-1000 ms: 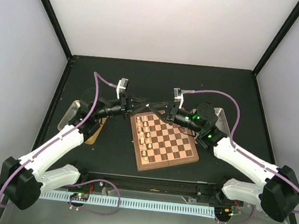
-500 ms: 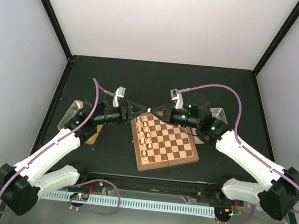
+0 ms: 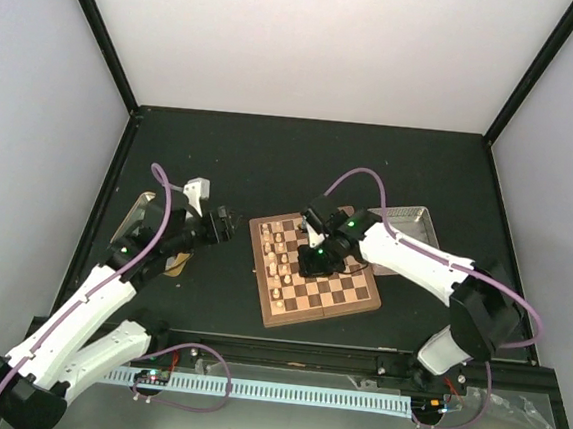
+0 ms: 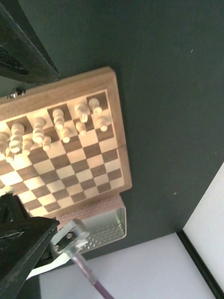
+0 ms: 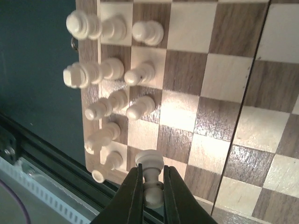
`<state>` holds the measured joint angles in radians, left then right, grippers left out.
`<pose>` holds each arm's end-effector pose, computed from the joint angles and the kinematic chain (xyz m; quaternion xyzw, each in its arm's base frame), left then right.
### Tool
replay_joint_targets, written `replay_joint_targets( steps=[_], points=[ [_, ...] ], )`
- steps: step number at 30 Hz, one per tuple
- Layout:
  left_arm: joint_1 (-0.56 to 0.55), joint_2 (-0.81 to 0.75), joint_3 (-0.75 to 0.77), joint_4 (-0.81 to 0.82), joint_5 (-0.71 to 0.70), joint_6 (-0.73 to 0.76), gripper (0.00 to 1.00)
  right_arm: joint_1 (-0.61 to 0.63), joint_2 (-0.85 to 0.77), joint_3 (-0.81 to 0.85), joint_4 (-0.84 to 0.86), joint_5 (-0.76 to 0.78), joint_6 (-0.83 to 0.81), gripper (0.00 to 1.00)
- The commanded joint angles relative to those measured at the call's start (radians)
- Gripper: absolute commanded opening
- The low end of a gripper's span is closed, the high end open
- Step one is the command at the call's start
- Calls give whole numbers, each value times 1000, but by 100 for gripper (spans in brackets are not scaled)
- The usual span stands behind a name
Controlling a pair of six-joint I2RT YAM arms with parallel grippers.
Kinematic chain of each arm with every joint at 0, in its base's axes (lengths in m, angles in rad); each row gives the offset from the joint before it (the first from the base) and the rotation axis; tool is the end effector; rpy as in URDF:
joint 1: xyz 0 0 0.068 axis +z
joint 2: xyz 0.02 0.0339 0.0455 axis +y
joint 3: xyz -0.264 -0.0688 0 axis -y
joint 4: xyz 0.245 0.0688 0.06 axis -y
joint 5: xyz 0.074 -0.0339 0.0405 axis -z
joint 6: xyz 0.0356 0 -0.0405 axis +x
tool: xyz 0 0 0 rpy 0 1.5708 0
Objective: Set up the chess pieces on the board
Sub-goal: Place the chess piece on the chessboard.
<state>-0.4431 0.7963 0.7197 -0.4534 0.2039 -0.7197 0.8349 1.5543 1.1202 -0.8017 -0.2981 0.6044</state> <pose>0.1579 -0.0829 0.2882 -0.0689 0.8619 -0.3454 0.3649 0.1927 0.2284 0.2268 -0.1367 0.9658 0.2188 0.0275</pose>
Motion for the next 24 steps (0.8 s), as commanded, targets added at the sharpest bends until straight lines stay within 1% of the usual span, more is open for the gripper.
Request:
replay_joint_targets(
  steps=[1,6,8,12,24],
  points=[
    [12,-42,9,-72,-126,85,80,43,43,61,-126,44,-77,1],
    [16,-48,8,-85,-130,101,81,107,124,105,-138,36,-83,2],
    [17,-49,9,-91,-132,102,81,122,157,123,-141,59,-71,2],
    [18,-58,9,-99,-130,101,81,128,190,137,-125,76,-53,2],
    [21,-71,4,-108,-124,97,82,142,253,156,-99,57,-45,7]
  ],
)
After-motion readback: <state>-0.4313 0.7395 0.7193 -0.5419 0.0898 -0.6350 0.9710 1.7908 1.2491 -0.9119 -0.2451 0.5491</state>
